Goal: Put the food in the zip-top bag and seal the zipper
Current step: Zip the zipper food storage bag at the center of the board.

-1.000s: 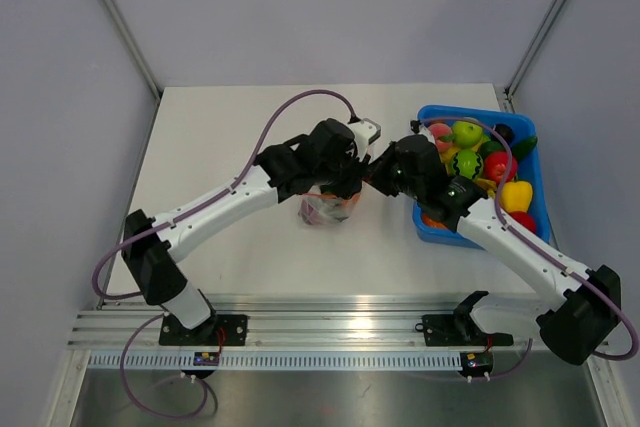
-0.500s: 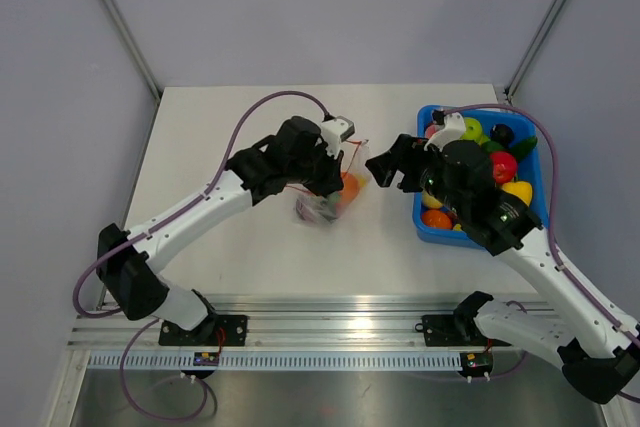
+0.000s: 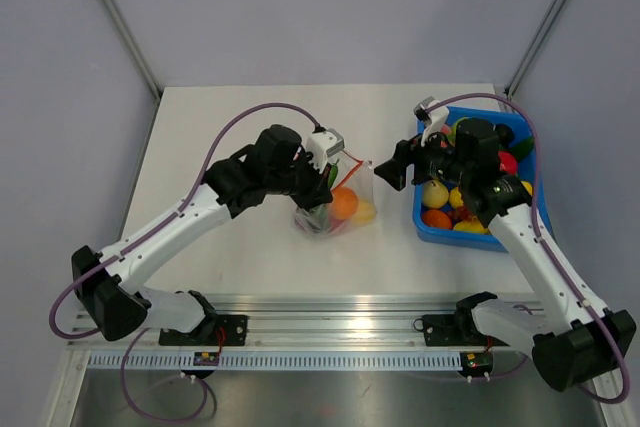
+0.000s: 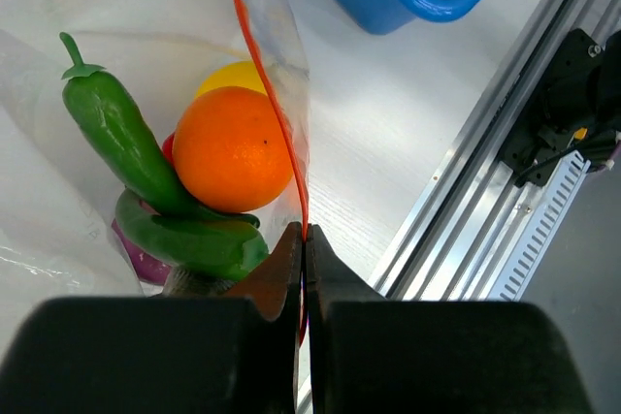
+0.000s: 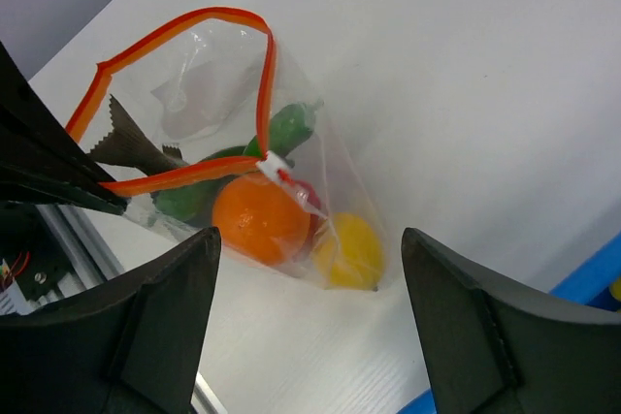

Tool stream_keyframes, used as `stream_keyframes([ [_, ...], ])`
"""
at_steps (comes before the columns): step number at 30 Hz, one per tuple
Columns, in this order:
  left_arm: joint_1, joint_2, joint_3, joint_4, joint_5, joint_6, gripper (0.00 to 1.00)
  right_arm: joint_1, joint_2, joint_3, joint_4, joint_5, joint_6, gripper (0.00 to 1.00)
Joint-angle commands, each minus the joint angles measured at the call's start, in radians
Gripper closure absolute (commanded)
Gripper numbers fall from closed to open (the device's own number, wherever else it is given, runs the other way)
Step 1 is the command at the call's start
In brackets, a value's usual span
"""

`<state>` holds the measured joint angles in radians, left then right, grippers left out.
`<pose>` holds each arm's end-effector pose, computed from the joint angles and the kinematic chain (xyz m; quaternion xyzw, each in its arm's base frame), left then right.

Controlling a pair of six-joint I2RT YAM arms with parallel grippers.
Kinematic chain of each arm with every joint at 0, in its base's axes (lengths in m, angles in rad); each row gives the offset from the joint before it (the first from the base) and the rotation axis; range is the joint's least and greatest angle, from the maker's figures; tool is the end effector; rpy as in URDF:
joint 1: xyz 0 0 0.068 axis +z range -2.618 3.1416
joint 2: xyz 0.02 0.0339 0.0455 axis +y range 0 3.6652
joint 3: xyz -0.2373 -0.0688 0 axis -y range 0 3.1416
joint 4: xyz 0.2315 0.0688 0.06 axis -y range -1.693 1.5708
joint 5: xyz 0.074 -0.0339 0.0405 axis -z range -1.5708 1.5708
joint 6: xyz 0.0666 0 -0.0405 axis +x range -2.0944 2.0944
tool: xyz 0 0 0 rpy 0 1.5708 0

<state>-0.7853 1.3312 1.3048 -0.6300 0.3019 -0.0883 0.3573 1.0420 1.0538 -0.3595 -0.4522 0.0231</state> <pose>0.2022 -0.2301 0.3139 0.3653 0.8111 -0.3069 0.3384 0.2305 0.1171 0.3355 -0.2596 0.7654 0.2860 0.5147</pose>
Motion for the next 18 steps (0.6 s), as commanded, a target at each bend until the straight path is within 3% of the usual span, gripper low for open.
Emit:
stream_keyframes([
  [1, 0.004, -0.050, -0.027, 0.018, 0.046, 0.033, 1.00, -0.043, 0.079, 0.028, 0.067, -0.299, -0.100, 0.19],
  [11, 0.006, -0.040, -0.019, 0.012, 0.043, 0.025, 1.00, -0.043, 0.147, -0.009, 0.056, -0.370, -0.229, 0.22],
  [18, 0.004, -0.017, 0.010, 0.003, 0.045, 0.025, 1.00, -0.043, 0.145, -0.047, 0.091, -0.378, -0.203, 0.40],
])
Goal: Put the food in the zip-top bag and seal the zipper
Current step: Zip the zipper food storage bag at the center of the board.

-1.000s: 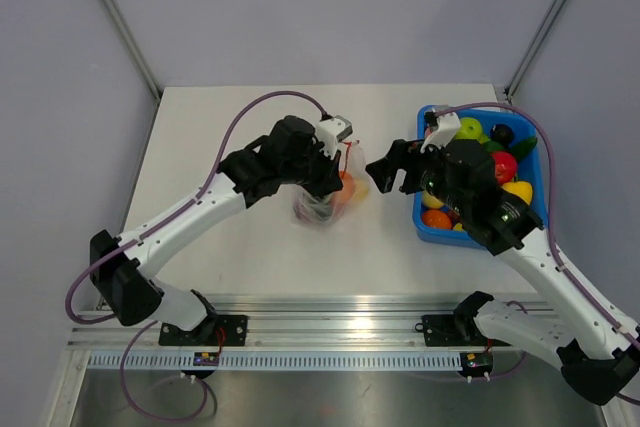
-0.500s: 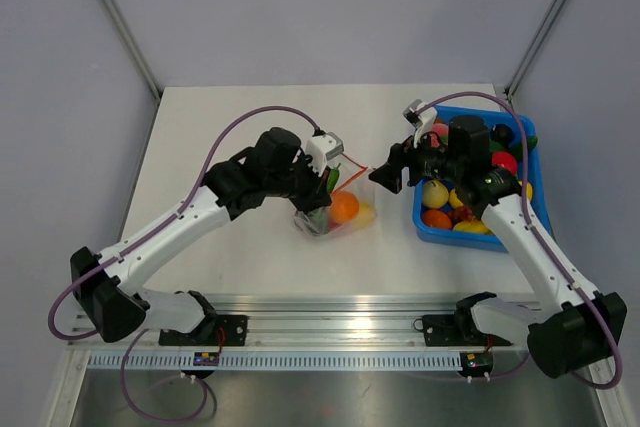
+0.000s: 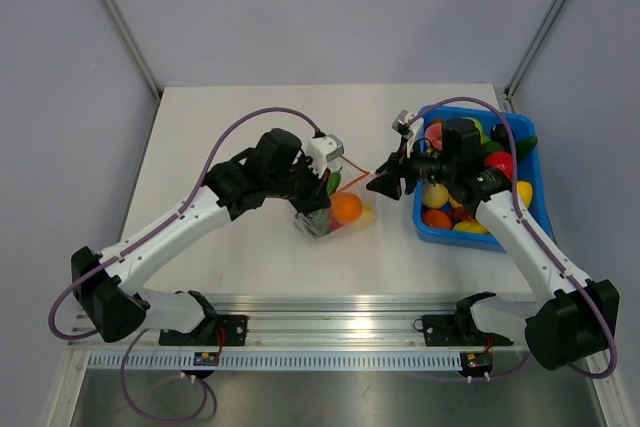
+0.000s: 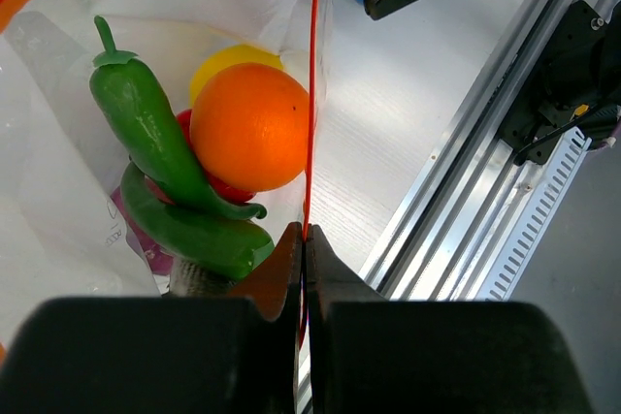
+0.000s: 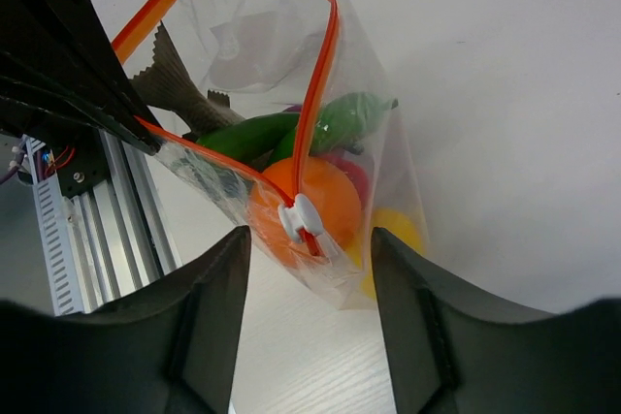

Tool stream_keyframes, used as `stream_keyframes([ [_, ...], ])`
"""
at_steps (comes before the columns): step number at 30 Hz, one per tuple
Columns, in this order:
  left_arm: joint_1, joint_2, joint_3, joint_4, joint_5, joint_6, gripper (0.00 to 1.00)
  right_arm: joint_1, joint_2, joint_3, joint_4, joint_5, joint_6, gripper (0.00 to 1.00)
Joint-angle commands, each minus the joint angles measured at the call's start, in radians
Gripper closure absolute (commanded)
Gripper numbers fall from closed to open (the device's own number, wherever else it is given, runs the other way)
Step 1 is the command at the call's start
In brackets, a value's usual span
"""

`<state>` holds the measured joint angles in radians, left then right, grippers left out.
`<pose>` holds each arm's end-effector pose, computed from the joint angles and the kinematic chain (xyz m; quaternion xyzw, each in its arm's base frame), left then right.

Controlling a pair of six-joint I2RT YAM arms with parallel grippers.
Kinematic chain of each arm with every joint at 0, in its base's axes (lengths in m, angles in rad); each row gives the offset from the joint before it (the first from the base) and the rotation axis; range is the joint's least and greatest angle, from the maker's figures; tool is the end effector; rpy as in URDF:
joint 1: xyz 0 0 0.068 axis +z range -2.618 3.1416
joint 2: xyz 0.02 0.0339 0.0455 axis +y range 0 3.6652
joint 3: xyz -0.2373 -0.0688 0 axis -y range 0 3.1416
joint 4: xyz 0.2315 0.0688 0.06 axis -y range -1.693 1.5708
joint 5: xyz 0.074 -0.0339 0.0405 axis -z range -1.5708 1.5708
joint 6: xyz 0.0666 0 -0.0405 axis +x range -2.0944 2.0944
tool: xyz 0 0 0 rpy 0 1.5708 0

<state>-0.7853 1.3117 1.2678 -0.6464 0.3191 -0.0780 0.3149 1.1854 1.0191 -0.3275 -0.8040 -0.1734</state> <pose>0.1966 -0.2261 0.3053 0.3728 0.8144 -0.3066 0.3220 0.2465 0.1307 0.2973 -0.3857 0.7181 0.3684 0.4470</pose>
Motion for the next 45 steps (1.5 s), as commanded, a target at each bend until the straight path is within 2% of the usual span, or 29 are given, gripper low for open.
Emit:
stream_keyframes([
  [1, 0.004, 0.003, 0.048, 0.017, 0.028, 0.015, 1.00, -0.002, 0.000, -0.022, 0.065, -0.021, -0.002, 0.44],
  [4, 0.006, 0.006, 0.050, 0.018, 0.031, 0.014, 1.00, 0.000, 0.000, -0.043, 0.106, -0.006, 0.026, 0.46],
  [7, 0.006, 0.009, 0.050, 0.017, 0.038, 0.012, 1.00, 0.000, 0.011, -0.050, 0.145, -0.026, 0.049, 0.54],
  [15, 0.006, 0.024, 0.064, 0.011, 0.040, 0.015, 1.00, 0.000, 0.014, -0.066, 0.243, -0.037, 0.101, 0.66],
  [18, 0.006, 0.041, 0.085, -0.009, 0.028, 0.021, 1.00, 0.000, 0.005, -0.076, 0.249, -0.034, 0.106, 0.74],
  [19, 0.006, 0.046, 0.093, -0.015, 0.023, 0.023, 1.00, 0.000, 0.000, -0.077, 0.251, -0.035, 0.106, 0.83],
  [21, 0.006, 0.064, 0.134, -0.050, -0.014, 0.030, 0.71, 0.000, -0.009, -0.082, 0.266, -0.035, 0.114, 0.92],
  [22, 0.006, 0.098, 0.162, -0.071, -0.034, 0.043, 0.53, 0.000, -0.020, -0.099, 0.284, -0.035, 0.127, 1.00],
  [23, 0.006, 0.115, 0.220, -0.117, -0.073, 0.050, 0.36, 0.000, -0.026, -0.109, 0.315, -0.035, 0.147, 1.00],
  [24, 0.006, 0.129, 0.257, -0.139, -0.081, 0.060, 0.29, 0.001, -0.033, -0.119, 0.353, -0.037, 0.155, 1.00],
  [26, 0.006, 0.161, 0.309, -0.170, -0.077, 0.099, 0.24, 0.000, -0.046, -0.132, 0.360, -0.035, 0.157, 1.00],
  [29, 0.006, 0.167, 0.375, -0.138, -0.032, 0.155, 0.23, 0.000, -0.046, -0.131, 0.343, -0.035, 0.143, 1.00],
  [34, 0.004, 0.152, 0.335, -0.007, 0.113, 0.285, 0.24, 0.000, -0.052, -0.128, 0.341, -0.044, 0.141, 1.00],
  [38, 0.004, 0.156, 0.317, 0.056, 0.244, 0.394, 0.31, 0.000, -0.061, -0.128, 0.334, -0.053, 0.134, 1.00],
  [43, 0.006, 0.199, 0.320, 0.108, 0.238, 0.437, 0.34, 0.000, -0.084, -0.137, 0.335, -0.066, 0.132, 1.00],
  [45, 0.006, 0.227, 0.366, 0.087, 0.264, 0.443, 0.40, 0.001, -0.089, -0.139, 0.332, -0.069, 0.130, 1.00],
])
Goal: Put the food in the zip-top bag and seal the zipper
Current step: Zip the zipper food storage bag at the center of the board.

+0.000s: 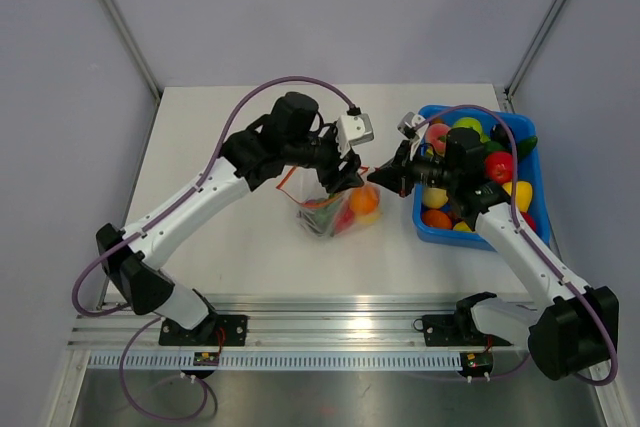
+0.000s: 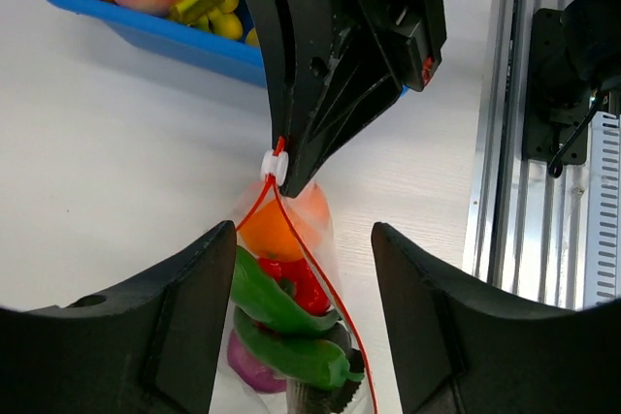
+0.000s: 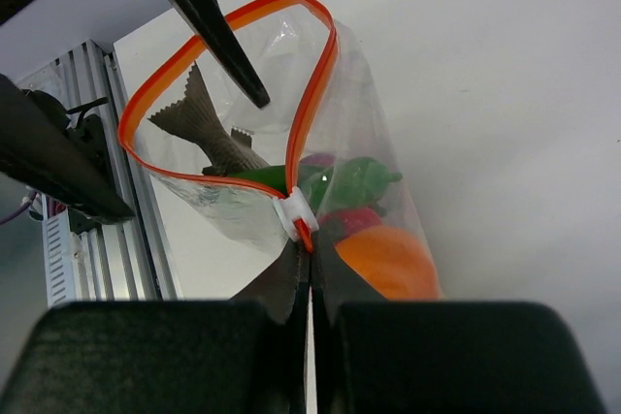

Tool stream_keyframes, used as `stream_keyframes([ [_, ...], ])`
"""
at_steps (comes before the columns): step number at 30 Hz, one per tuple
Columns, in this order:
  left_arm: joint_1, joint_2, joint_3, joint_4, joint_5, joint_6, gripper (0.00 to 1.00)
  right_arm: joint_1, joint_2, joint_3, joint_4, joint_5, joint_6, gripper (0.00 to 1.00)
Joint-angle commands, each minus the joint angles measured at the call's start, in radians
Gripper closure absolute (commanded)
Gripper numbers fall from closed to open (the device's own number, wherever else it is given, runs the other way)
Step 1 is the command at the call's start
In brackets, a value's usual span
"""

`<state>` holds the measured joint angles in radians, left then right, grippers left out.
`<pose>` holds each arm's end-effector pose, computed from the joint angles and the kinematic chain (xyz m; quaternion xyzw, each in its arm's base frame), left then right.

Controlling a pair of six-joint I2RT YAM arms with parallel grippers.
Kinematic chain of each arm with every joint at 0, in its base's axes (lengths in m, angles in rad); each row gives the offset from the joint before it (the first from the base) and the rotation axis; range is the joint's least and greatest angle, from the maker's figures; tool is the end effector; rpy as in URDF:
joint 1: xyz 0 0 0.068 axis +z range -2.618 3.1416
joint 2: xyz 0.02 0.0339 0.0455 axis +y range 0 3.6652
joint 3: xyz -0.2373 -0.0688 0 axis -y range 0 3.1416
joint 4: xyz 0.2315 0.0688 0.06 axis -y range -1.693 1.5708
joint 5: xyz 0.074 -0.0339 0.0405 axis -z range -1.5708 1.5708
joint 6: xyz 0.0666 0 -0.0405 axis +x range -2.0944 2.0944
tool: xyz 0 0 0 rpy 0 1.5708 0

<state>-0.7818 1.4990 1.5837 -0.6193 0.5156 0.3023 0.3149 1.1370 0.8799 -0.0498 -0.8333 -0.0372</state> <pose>0.2196 -0.2643 0.3623 0.5415 0.6545 -0.3289 0.4126 0.2440 0.1313 0.2921 -0.3646 0.6846 0.3982 0.4898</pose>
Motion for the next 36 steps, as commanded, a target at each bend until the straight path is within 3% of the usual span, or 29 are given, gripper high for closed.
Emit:
stream_keyframes([
  [1, 0.003, 0.073, 0.067, 0.047, 0.084, 0.067, 0.42, 0.000, -0.043, 0.001, 0.056, -0.043, -0.009, 1.00],
  [8, 0.003, 0.148, 0.122, 0.012, 0.164, 0.069, 0.52, 0.000, -0.048, -0.001, 0.008, -0.061, -0.030, 1.00],
  [12, 0.001, 0.164, 0.133, 0.006, 0.178, 0.064, 0.63, 0.001, -0.043, 0.002, 0.004, -0.064, -0.032, 1.00],
  [18, 0.001, 0.141, 0.119, 0.015, 0.199, 0.052, 0.66, 0.001, -0.034, 0.008, -0.004, -0.063, -0.038, 1.00],
  [25, 0.001, 0.153, 0.113, 0.010, 0.205, 0.041, 0.78, 0.001, -0.026, 0.016, -0.002, -0.063, -0.033, 1.00],
  [29, 0.001, 0.165, 0.114, 0.001, 0.199, 0.035, 0.95, 0.001, -0.025, 0.016, -0.004, -0.050, -0.033, 1.00],
  [30, 0.001, 0.164, 0.111, -0.003, 0.196, 0.035, 0.99, 0.000, -0.025, 0.014, -0.004, -0.043, -0.032, 1.00],
  [36, 0.010, 0.115, 0.049, -0.030, 0.147, 0.064, 1.00, 0.000, -0.060, -0.016, 0.005, 0.181, -0.017, 1.00],
])
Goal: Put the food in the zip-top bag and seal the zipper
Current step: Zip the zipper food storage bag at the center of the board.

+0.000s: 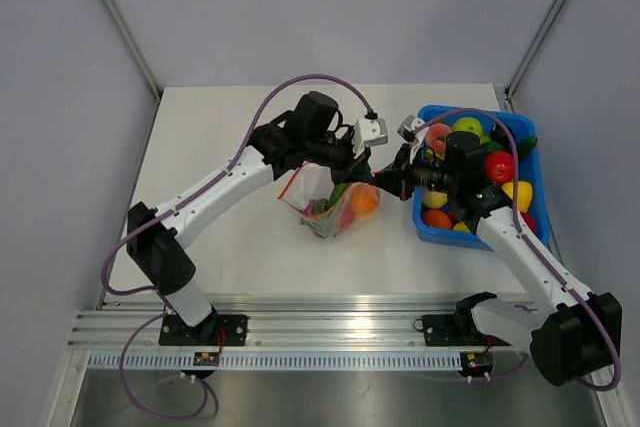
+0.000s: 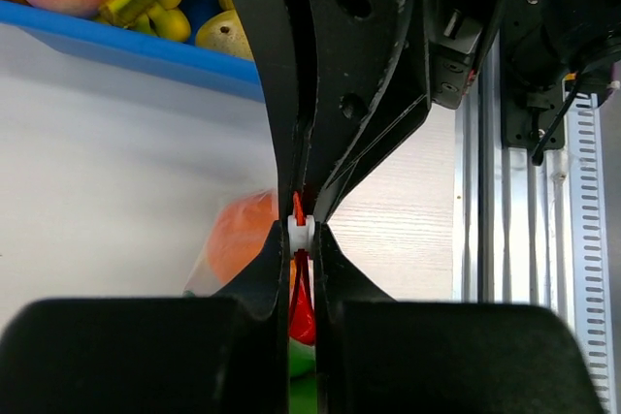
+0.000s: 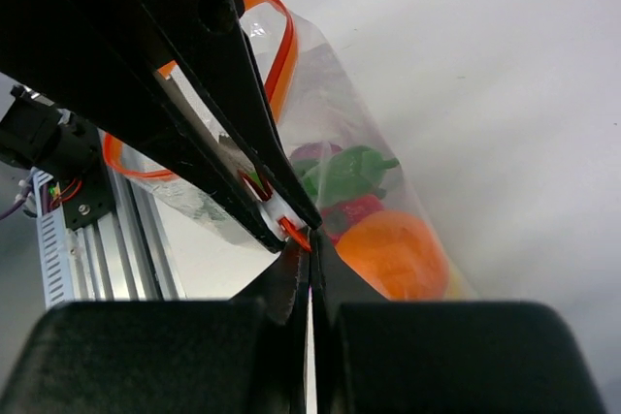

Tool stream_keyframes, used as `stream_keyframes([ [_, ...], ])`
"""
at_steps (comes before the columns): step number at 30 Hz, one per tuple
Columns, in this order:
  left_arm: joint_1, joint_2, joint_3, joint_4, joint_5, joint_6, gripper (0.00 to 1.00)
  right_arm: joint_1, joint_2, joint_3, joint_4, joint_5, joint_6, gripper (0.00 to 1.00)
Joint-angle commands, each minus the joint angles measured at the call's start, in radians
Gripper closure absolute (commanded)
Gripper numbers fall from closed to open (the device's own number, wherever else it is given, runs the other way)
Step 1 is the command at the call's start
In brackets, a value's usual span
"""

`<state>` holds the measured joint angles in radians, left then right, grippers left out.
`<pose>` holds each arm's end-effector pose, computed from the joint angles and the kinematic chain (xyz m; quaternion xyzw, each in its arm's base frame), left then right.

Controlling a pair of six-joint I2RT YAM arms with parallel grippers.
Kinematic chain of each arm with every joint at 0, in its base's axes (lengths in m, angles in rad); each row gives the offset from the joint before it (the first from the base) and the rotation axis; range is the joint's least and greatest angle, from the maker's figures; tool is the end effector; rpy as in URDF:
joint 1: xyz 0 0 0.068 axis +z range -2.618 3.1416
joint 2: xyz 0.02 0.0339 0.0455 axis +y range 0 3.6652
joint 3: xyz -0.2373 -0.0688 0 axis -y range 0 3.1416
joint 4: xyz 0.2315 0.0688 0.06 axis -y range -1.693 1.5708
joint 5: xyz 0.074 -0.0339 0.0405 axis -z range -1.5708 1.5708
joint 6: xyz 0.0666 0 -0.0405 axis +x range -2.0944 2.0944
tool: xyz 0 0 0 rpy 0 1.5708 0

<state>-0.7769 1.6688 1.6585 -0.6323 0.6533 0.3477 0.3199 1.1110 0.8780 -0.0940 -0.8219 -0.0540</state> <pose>0.2404 -0.2931 0.3312 0.5730 0.6400 -0.3706 0.3531 0.2379 0.1302 0.2927 -0.3672 0.6889 0.3926 0.4863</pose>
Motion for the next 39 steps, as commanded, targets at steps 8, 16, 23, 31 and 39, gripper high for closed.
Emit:
stream_keyframes([
  [8, 0.076, -0.156, -0.158, 0.003, -0.043, 0.014, 1.00, -0.005, -0.040, -0.022, 0.083, 0.420, 0.111, 1.00],
  [16, 0.182, -0.274, -0.255, -0.030, -0.138, -0.024, 1.00, -0.007, 0.030, 0.031, 0.035, 0.691, 0.247, 1.00],
  [23, 0.263, -0.466, -0.428, 0.023, -0.198, -0.104, 1.00, -0.008, 0.090, 0.087, 0.002, 0.779, 0.287, 1.00],
  [31, 0.321, -0.607, -0.569, 0.048, -0.277, -0.154, 1.00, -0.015, 0.102, 0.082, 0.026, 0.816, 0.330, 1.00],
  [39, 0.378, -0.627, -0.620, 0.071, -0.221, -0.210, 1.00, -0.018, 0.101, 0.056, 0.071, 0.759, 0.358, 1.00],
])
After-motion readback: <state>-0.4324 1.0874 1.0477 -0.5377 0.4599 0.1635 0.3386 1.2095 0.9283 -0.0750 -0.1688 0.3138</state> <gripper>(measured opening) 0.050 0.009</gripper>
